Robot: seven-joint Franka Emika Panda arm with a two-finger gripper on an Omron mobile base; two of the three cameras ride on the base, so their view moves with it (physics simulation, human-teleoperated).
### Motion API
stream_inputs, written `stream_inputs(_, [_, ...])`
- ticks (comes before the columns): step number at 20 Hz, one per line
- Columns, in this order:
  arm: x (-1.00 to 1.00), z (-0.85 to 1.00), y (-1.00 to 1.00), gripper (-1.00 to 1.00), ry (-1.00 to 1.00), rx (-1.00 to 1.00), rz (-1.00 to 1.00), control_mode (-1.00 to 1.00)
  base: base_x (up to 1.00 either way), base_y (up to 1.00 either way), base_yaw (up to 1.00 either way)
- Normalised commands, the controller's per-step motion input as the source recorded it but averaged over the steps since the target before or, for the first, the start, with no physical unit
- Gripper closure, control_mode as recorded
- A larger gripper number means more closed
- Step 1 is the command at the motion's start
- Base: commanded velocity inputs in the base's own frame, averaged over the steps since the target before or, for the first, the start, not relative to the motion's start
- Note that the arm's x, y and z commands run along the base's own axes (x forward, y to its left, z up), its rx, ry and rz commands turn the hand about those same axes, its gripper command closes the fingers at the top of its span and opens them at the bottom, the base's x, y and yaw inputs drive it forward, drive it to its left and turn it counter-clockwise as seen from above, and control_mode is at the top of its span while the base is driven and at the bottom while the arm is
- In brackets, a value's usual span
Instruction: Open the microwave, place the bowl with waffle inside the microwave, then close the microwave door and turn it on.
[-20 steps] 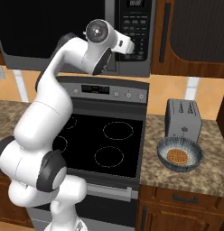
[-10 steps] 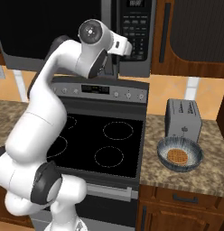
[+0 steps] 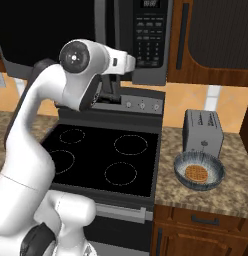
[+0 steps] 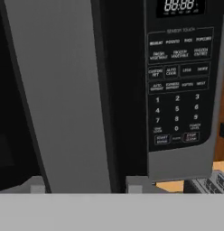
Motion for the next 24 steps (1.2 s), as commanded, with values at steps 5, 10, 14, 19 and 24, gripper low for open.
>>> stream_inputs(5, [-1.00, 0.00, 0.00, 1.00, -0.09, -0.13, 0.08, -1.00, 0.00, 0.00, 0.00])
stream_inputs(10, [-1.00, 0.00, 0.12, 1.00, -0.09, -0.16, 0.19, -1.00, 0.00, 0.00, 0.00])
stream_inputs(14, [-1.00, 0.00, 0.59, 1.00, -0.06, -0.19, 0.02, -1.00, 0.00, 0.00, 0.00])
stream_inputs(19, [-0.89, -0.01, 0.52, 1.00, 0.00, -0.18, -0.03, -1.00, 0.00, 0.00, 0.00])
stream_inputs(24, [-0.99, 0.00, 0.08, 1.00, 0.00, -0.13, -0.01, -1.00, 0.00, 0.00, 0.00])
